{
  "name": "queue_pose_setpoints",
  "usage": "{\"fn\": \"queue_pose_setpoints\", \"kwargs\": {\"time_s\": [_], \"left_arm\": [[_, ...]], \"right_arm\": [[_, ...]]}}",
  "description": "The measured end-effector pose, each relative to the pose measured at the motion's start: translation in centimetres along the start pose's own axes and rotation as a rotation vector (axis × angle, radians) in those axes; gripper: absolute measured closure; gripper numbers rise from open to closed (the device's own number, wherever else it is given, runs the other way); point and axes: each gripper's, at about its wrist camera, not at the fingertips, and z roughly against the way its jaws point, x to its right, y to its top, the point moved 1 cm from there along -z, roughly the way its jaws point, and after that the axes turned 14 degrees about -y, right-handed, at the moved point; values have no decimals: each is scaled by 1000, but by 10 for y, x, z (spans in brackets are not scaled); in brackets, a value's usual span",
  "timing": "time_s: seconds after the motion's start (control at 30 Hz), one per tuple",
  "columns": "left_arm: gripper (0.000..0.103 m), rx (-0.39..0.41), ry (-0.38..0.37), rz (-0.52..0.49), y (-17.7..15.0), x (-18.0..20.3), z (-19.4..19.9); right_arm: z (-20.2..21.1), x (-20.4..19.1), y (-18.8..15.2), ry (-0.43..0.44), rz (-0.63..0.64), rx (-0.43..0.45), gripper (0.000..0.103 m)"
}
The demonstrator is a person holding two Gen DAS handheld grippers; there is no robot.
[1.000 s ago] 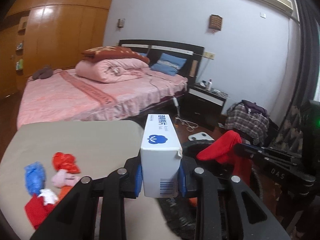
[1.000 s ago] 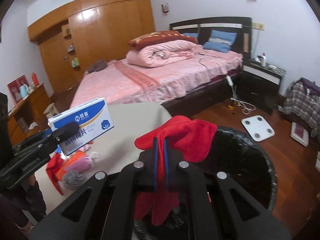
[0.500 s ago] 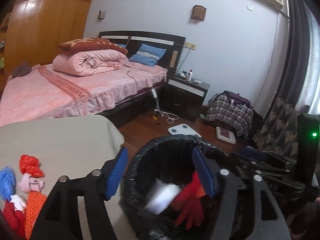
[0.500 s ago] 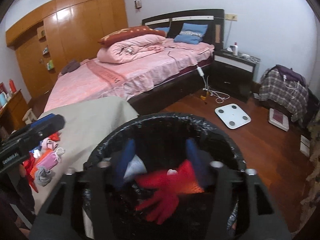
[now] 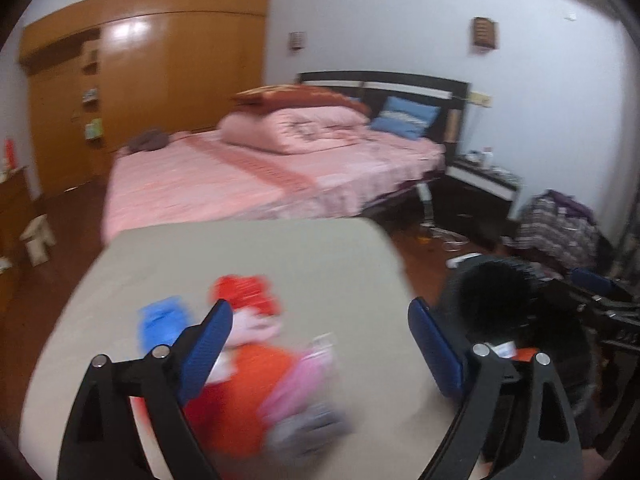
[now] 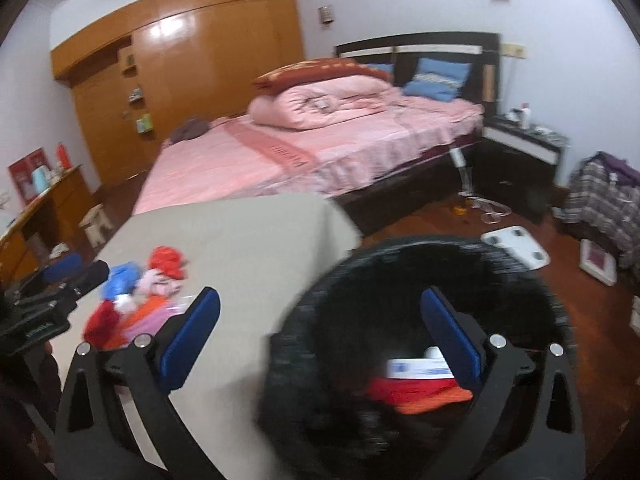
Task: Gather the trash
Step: 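Grasp the red glove with the left gripper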
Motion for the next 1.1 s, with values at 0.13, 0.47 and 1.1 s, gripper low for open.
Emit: {"fn": "queue_pose_setpoints", "kwargs": {"time_s": [0.13,0.47,1.1], "left_arm": [[15,-23,111,40,-24,-44,19],[21,-89,179,143,-71,-102,28],[90,-148,-3,218,-88,-106,-3]], "right_arm": [[-5,-46,-4,70,45,-7,5],[-20,-122,-18,134,136,-24,5],[-31,-142,-33,125,202,-63,5]]}}
